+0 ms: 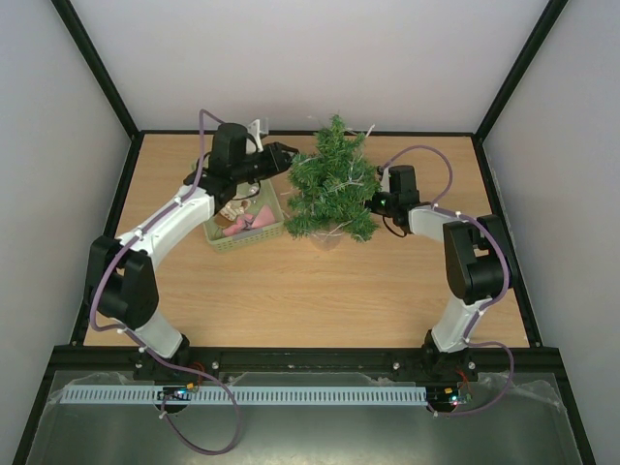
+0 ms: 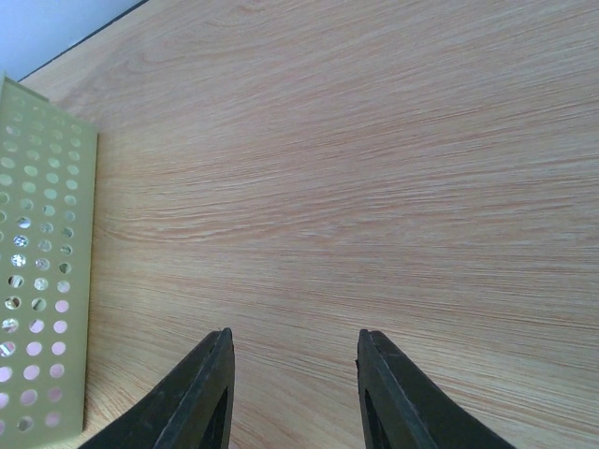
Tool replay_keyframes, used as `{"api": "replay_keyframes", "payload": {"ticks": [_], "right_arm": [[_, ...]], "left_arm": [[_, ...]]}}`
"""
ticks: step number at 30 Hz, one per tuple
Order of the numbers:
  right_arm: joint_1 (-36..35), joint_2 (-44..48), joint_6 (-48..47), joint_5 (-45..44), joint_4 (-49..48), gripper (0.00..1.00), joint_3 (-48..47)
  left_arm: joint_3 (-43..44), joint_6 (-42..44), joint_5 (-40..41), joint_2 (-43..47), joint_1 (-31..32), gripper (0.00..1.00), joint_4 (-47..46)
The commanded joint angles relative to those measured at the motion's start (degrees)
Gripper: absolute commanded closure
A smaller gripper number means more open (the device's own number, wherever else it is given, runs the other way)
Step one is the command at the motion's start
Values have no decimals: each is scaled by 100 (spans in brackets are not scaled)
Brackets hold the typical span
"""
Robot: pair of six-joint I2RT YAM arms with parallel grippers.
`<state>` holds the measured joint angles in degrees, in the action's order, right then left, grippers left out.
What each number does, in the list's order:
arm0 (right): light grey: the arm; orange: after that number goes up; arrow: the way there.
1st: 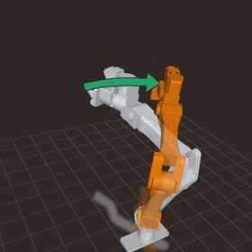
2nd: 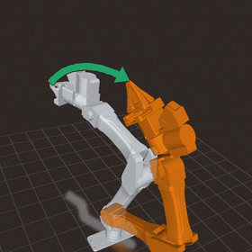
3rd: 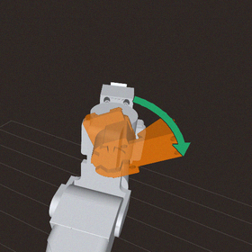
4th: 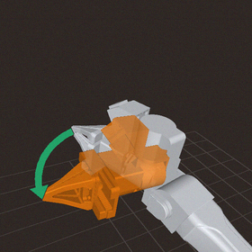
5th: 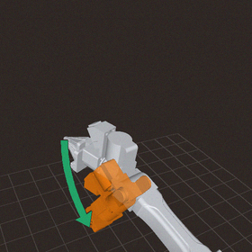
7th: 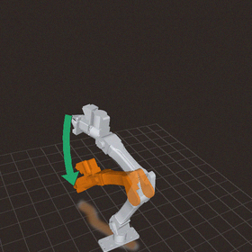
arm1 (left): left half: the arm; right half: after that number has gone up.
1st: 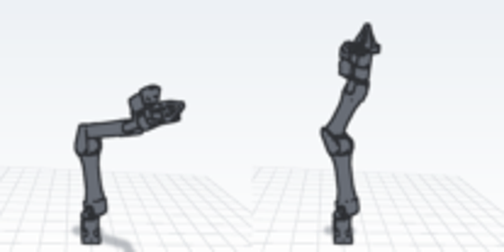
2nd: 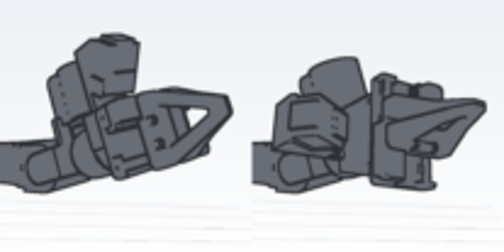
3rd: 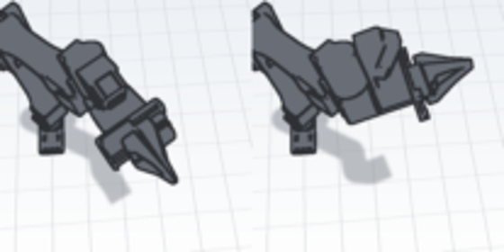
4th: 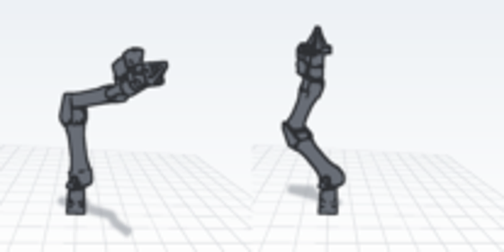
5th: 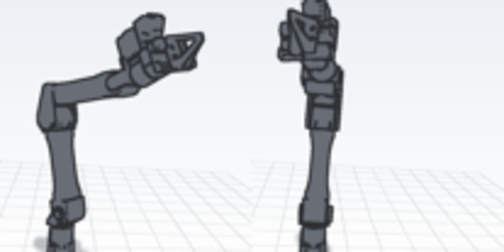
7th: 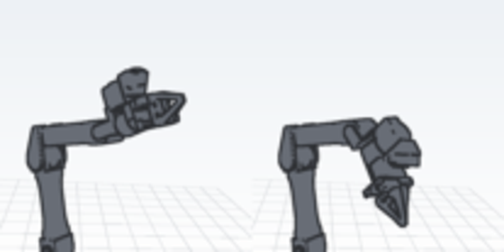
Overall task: Decorate the small christmas tree
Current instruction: Wrap the decoration item around the Christmas tree.
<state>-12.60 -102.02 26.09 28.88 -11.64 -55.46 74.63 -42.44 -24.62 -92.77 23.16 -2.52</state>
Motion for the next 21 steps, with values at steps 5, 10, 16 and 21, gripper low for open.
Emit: {"api": "replay_keyframes", "payload": {"ticks": [5, 10, 16, 21], "right_arm": [[16, 176, -76, -77, 118, 64, -110], [16, 230, -111, -104, 143, 64, -119], [14, 302, -139, -175, 204, 64, -52], [20, 367, -124, -464, 564, 64, -49]], "left_arm": [[118, 171, -390, -298, -61, 67, 170], [260, 236, -543, -386, -107, 65, 341], [271, 206, -706, -330, -233, 60, 293], [266, 199, -699, -296, -344, 56, 316]]}}
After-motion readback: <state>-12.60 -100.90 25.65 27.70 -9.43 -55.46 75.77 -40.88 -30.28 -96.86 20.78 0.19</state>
